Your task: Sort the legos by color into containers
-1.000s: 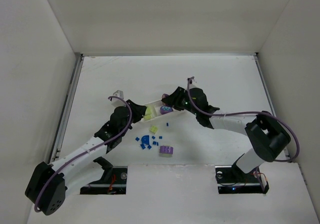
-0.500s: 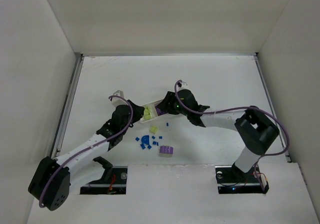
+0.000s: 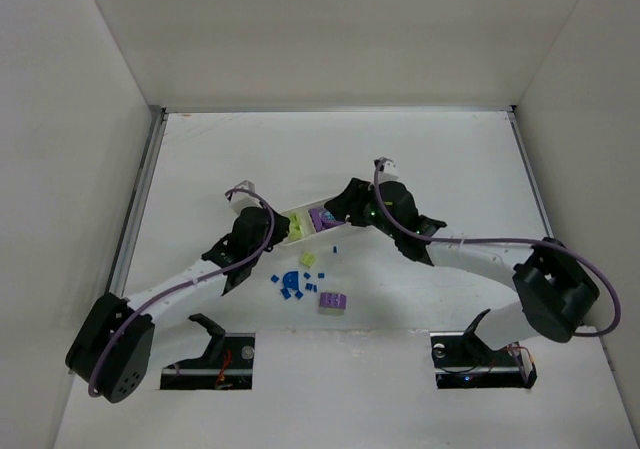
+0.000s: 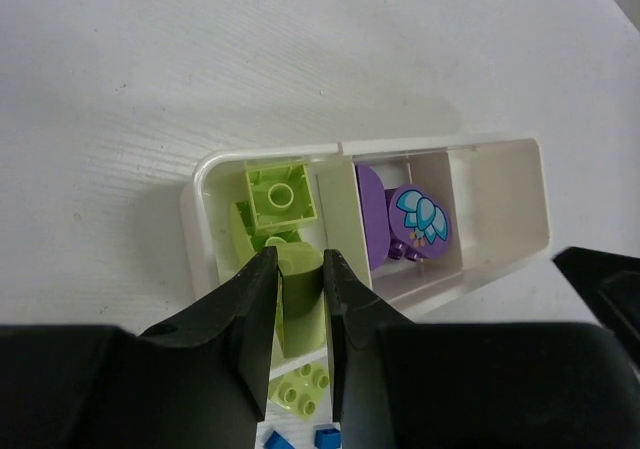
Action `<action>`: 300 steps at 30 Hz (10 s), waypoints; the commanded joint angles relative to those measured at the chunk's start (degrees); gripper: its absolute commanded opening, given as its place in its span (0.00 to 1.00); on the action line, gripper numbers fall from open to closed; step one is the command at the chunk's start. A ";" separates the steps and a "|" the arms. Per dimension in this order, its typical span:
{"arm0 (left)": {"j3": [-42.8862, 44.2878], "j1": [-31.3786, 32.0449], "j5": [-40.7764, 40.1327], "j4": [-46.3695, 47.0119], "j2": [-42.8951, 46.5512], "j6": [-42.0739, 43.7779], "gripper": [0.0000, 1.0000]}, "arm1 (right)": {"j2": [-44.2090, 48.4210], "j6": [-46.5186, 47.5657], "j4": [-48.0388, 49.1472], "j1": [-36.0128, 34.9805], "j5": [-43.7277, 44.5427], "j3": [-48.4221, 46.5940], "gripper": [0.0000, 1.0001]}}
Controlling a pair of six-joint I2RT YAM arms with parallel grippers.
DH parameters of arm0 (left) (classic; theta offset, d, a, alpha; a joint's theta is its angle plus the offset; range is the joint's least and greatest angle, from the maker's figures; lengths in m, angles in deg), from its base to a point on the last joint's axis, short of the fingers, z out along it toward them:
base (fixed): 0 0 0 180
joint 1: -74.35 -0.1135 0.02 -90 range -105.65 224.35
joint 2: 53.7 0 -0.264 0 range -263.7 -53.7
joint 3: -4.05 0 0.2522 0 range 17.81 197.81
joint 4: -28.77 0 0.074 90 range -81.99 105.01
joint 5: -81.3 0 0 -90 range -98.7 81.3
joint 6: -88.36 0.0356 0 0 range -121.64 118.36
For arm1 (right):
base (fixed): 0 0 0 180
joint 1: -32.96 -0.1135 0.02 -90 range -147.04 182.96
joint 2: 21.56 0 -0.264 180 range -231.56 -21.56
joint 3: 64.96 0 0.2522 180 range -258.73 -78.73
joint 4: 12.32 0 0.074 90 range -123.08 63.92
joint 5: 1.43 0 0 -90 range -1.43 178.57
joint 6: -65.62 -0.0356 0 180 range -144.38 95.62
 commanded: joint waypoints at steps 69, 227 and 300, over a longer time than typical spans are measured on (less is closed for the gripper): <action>-0.17 -4.71 -2.00 -11.30 21.23 5.46 0.41 | -23.42 19.62 -25.67 -19.80 12.54 -20.18 0.52; 0.80 0.47 53.72 3.64 9.55 -33.21 0.26 | 24.66 49.06 4.04 -21.03 6.30 11.81 0.76; -7.47 -20.62 43.89 14.81 24.49 -29.09 0.09 | 6.93 33.77 10.98 -15.32 4.63 3.92 0.32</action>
